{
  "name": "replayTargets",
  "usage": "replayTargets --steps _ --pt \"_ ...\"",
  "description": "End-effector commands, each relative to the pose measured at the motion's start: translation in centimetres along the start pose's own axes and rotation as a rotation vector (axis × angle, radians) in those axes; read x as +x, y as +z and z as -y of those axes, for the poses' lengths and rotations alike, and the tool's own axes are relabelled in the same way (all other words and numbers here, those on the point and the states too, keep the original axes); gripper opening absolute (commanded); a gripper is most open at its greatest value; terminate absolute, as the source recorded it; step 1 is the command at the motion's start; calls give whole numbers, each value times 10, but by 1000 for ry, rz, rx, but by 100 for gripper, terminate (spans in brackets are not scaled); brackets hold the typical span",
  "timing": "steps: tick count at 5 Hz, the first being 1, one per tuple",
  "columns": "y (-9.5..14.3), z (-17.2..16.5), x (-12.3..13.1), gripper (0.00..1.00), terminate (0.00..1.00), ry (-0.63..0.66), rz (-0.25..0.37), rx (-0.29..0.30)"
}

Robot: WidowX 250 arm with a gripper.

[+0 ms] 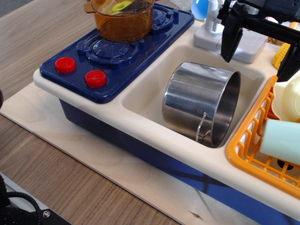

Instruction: Flip pot upright which is in sink

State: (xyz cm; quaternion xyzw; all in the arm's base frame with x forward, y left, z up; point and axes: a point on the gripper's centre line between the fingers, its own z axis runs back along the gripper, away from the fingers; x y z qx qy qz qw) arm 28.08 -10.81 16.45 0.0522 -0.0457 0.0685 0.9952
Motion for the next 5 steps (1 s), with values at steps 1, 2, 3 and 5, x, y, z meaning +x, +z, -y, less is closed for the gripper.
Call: replayTargets --steps 1,2,3,5 --pt "0 0 0 100 0 0 0 0" --pt "-5 -2 2 100 0 -125 52 113" --pt "-9 -6 0 100 0 -223 106 227" --pt "-23 -17 -1 100 0 -339 173 349"
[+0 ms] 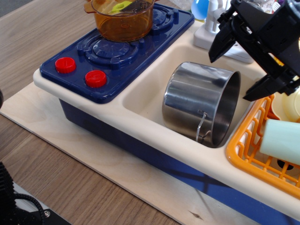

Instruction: Flip pot upright which is in sink

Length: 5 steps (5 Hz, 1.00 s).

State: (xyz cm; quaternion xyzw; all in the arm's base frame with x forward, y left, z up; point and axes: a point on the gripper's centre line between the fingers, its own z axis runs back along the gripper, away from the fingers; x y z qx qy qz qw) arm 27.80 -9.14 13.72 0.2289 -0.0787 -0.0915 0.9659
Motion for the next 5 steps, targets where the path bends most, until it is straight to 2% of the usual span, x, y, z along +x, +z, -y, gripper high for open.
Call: replayTargets --steps 1,2,3,4,5 --pt "-7 -11 -3 100 0 -15 87 27" --pt "-18 -19 -5 100 0 -13 99 2" --pt "-22 -25 -6 0 0 -17 103 -14" --pt "-22 -29 -6 0 0 -14 90 -58" --pt "-22 -37 -3 0 0 27 46 -276"
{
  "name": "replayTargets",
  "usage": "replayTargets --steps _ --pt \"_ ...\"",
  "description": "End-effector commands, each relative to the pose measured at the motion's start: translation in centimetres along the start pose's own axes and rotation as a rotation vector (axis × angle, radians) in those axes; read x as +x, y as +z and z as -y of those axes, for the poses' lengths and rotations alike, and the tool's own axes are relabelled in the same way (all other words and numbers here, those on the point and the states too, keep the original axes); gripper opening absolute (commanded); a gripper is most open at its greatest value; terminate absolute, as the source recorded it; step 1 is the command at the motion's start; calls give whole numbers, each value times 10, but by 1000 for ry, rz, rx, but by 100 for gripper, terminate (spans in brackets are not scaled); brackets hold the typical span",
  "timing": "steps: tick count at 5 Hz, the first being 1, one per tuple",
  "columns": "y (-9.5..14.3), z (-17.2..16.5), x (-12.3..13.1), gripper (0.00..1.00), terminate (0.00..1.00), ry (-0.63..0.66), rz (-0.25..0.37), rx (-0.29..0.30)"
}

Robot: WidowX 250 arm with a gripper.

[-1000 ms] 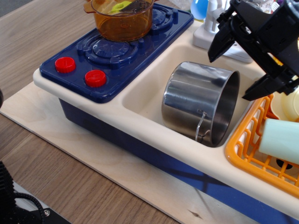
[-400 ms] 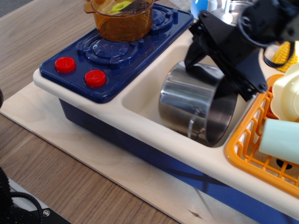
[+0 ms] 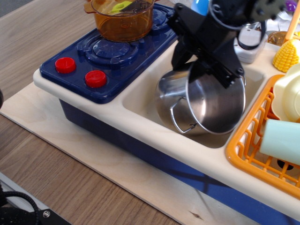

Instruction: Flip pot upright which is in sink

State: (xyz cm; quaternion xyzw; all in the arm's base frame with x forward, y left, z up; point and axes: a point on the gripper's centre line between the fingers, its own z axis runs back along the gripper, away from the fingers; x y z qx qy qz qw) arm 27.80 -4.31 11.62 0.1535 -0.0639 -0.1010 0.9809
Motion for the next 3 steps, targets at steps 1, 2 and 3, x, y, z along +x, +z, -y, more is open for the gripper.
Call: replayTargets --steps 1,2,3 --pt "12 -1 6 100 0 29 192 -196" --pt "12 -1 6 100 0 29 192 -196" --pt "12 -1 6 100 100 29 192 -196"
